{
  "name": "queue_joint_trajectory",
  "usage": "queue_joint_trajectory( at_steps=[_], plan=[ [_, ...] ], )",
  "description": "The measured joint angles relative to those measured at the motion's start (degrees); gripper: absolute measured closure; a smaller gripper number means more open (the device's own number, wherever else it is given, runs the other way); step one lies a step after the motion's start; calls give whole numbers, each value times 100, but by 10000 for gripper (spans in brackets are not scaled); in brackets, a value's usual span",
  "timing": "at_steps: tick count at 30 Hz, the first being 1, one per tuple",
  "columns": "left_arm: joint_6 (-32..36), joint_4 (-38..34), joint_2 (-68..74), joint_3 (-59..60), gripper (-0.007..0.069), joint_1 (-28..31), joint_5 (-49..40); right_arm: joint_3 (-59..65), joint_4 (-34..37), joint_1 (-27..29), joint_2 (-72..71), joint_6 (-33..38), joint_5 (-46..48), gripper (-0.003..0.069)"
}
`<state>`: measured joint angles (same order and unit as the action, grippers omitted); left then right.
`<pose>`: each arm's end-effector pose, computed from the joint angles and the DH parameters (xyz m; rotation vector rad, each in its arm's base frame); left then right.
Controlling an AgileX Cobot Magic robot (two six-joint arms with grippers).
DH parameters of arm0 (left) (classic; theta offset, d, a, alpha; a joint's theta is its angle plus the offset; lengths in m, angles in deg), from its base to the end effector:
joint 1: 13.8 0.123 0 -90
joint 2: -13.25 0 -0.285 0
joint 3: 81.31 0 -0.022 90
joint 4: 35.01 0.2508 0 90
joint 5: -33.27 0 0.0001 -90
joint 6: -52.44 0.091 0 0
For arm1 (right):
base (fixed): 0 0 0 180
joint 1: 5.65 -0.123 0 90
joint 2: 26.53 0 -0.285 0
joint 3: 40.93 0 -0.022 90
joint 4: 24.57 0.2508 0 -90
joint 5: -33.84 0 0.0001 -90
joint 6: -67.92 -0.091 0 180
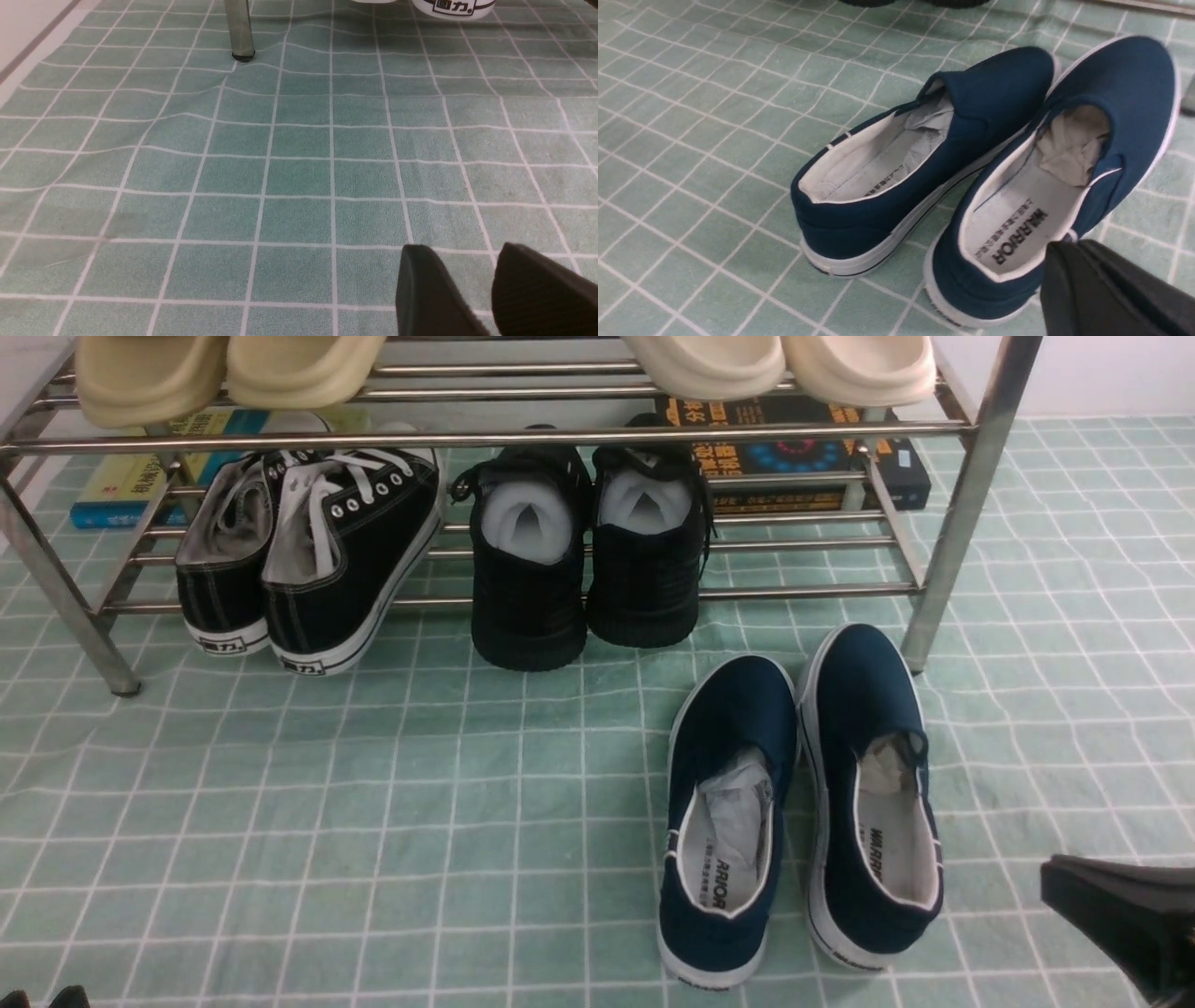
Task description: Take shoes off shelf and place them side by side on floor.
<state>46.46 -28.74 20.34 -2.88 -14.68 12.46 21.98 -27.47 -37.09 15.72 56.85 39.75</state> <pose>0.0528 0.0027 0.1742 -0.0146 1.8536 0.0239 0.1041 0.0631 0.2375 -0.3927 1.9258 0.4525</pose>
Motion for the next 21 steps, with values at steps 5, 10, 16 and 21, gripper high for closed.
queue_joint_trajectory(
  at_steps=[5, 10, 16, 21],
  plan=[
    [0, 2, 0, 0, 383, 0, 0, 509, 614, 1222, -1125, 1107, 257, 663],
    [0, 2, 0, 0, 383, 0, 0, 1102, 746, 2463, -2477, 1413, 727, 660],
    [0, 7, 0, 0, 383, 0, 0, 1566, 726, 3346, -3475, 1438, 1320, 656],
    [0, 7, 0, 0, 383, 0, 0, 1519, 654, 3410, -3499, 1462, 1600, 654]
  ],
)
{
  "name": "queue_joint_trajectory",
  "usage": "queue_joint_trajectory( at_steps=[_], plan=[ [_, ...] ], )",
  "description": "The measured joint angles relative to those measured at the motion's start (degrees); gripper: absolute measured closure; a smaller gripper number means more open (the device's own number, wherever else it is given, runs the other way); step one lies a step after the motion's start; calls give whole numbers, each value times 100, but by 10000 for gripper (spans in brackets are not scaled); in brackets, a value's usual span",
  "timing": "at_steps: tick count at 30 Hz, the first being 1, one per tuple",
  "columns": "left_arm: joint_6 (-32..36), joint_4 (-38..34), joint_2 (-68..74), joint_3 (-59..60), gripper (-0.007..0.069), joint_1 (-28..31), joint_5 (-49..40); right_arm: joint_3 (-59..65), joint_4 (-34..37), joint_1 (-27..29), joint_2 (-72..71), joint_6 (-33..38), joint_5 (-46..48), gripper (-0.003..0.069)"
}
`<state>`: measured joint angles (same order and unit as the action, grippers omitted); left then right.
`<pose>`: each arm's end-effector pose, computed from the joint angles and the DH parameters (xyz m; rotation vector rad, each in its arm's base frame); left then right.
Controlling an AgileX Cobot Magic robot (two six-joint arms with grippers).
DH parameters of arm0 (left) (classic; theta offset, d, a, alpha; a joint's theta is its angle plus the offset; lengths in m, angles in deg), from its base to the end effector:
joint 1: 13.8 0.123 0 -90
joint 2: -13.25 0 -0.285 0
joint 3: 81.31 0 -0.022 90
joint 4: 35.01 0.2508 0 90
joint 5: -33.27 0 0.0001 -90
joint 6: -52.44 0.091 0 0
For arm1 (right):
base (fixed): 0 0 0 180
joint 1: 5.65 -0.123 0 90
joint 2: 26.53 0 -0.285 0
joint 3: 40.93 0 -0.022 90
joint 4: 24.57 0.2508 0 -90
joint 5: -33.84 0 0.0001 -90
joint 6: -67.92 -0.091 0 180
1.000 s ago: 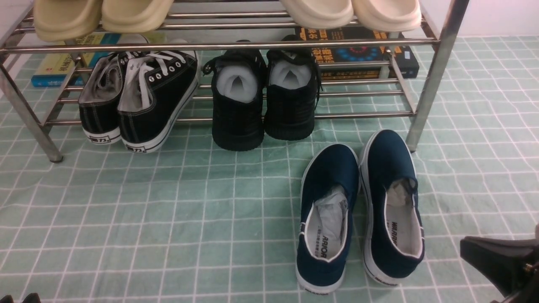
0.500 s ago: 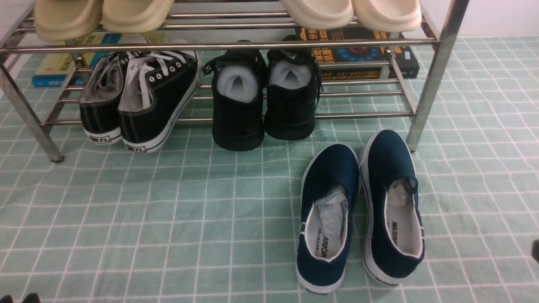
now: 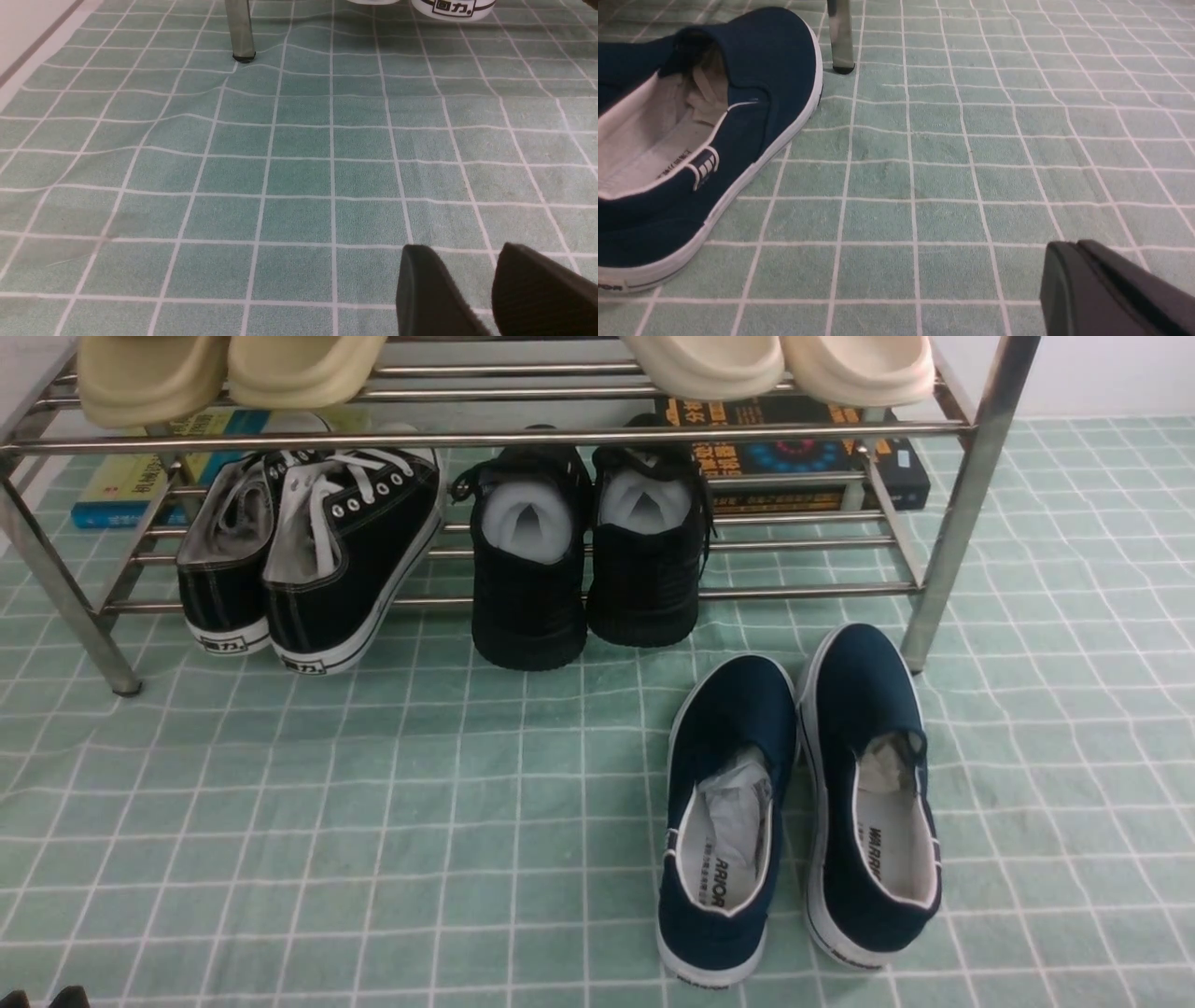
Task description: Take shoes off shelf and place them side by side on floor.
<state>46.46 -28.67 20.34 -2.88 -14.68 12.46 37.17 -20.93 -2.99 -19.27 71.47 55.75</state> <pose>0.0528 0.0028 0.1742 -0.0139 1.8536 0.0251 0.0524 -0.0003 0.1742 0.0243 1.8713 -0.0119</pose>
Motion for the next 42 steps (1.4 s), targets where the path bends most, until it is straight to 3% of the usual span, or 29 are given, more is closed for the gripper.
queue_joint_trajectory(
  at_steps=[42],
  plan=[
    [0, 0, 0, 0, 383, 0, 0, -11, -37, 0, -7, 22, 68, 603]
  ],
)
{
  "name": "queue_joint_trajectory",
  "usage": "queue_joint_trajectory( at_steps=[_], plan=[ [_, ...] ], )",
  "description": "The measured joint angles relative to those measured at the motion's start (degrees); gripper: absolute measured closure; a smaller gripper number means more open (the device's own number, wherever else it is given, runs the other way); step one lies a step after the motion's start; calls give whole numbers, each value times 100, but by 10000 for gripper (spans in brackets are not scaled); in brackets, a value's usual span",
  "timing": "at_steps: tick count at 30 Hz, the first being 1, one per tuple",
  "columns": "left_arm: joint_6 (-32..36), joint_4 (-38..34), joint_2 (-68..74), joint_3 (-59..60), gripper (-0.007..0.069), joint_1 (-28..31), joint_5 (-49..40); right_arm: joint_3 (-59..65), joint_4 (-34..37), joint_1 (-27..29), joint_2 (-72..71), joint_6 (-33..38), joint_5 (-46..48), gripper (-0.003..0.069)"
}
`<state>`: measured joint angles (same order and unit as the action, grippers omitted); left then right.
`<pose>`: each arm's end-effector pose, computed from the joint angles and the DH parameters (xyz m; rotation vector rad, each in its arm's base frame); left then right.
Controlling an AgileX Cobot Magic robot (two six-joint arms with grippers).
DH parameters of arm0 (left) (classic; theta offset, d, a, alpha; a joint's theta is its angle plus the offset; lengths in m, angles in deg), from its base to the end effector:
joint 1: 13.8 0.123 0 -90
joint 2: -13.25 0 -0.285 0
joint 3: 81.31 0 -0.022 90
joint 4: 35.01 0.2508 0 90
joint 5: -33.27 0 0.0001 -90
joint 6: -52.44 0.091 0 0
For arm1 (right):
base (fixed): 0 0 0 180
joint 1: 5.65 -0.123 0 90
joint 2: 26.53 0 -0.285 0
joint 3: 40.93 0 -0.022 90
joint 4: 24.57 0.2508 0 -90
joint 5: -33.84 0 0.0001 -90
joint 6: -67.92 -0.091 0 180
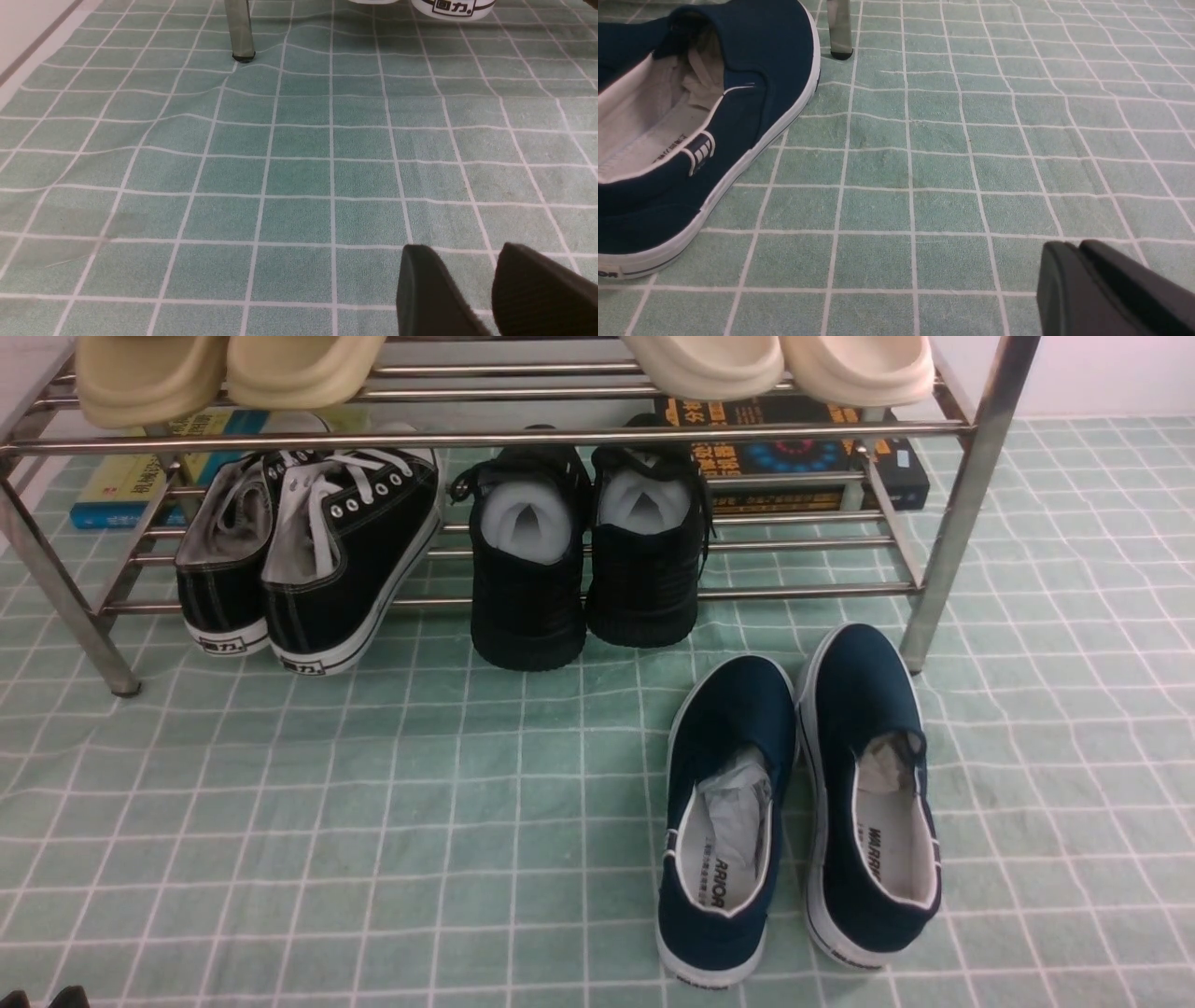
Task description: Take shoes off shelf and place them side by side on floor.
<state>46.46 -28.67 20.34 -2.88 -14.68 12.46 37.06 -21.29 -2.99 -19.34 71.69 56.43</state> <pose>0.0528 0.0028 0.1742 -0.0139 1.8536 0.0251 0.0520 -0.0004 0.1739 0.0164 1.8803 -0.0201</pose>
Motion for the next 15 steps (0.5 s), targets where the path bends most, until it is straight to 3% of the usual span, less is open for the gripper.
queue_joint_trajectory(
  at_steps=[15],
  plan=[
    [0, 0, 0, 0, 383, 0, 0, 0, 0, 0, 0, 0, 0, 580]
  ],
)
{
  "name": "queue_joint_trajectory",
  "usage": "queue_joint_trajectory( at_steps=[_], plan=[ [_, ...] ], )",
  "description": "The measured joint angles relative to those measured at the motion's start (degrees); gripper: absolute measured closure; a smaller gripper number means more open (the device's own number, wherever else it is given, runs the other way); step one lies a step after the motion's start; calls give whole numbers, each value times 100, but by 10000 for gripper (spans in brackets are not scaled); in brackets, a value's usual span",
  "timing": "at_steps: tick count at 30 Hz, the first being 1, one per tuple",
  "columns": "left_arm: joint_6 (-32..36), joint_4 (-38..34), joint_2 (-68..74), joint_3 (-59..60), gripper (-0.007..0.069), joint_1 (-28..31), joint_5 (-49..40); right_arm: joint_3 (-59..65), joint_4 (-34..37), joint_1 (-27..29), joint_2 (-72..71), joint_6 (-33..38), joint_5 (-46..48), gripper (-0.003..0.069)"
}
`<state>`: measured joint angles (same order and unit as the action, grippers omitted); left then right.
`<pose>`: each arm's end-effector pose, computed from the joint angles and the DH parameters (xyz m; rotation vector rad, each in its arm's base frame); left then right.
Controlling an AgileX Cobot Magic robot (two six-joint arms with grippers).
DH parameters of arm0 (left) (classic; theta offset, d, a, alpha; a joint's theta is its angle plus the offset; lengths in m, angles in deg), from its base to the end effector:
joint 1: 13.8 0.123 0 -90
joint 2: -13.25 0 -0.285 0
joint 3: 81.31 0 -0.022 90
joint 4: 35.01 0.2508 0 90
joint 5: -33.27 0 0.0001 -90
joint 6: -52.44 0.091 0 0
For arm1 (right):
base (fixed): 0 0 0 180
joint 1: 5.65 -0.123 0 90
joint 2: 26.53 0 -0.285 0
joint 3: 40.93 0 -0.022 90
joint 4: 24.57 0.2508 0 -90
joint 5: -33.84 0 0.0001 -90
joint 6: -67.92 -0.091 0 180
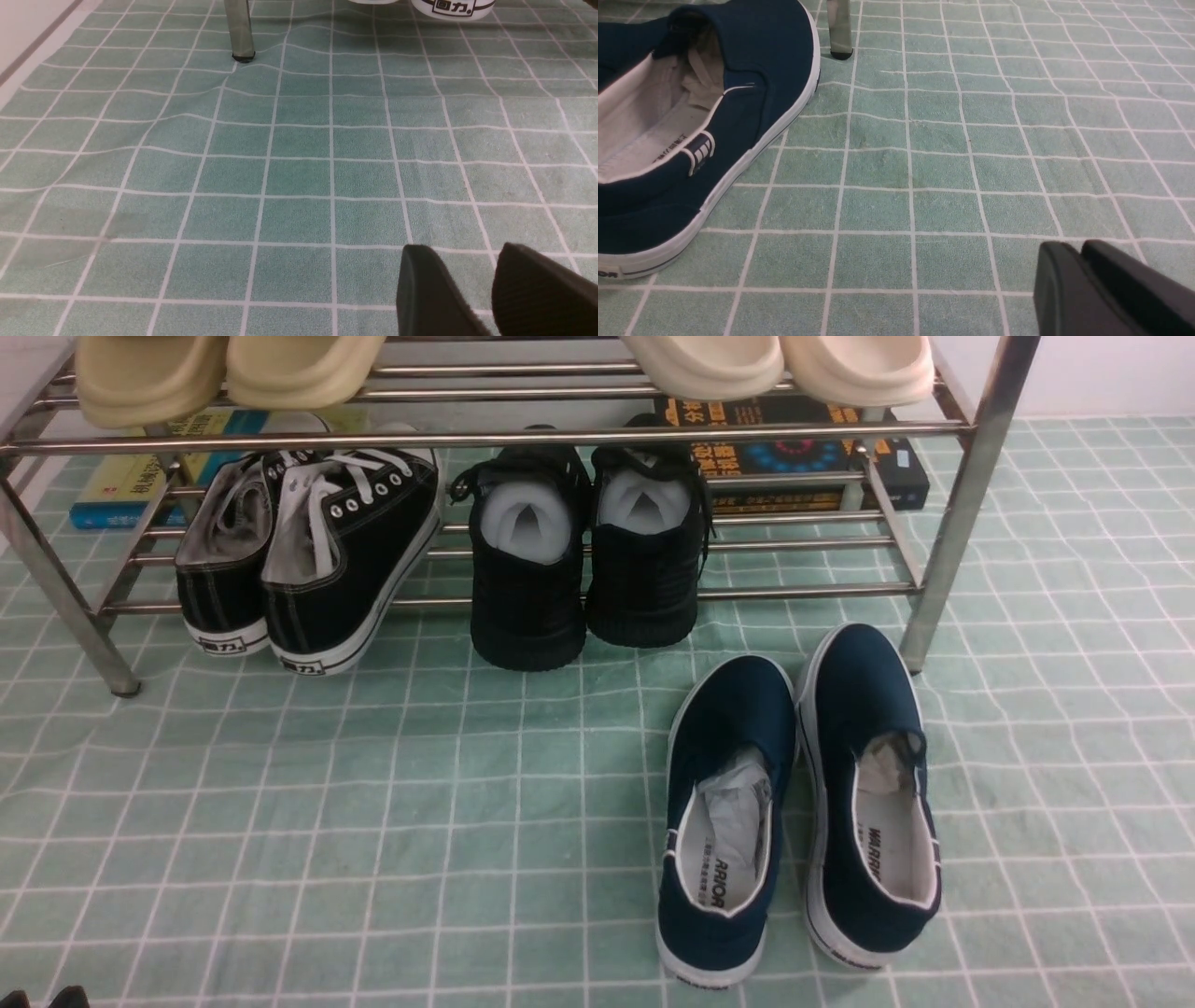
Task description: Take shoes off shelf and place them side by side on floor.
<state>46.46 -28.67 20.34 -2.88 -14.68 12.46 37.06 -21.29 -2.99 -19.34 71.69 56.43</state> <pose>0.0528 0.0028 0.1742 -0.0139 1.8536 0.0251 0.0520 -0.0004 0.1739 0.0164 1.8803 -0.0201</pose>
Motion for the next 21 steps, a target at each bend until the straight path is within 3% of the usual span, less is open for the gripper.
queue_joint_trajectory(
  at_steps=[21],
  plan=[
    [0, 0, 0, 0, 383, 0, 0, 0, 0, 0, 0, 0, 0, 554]
  ],
)
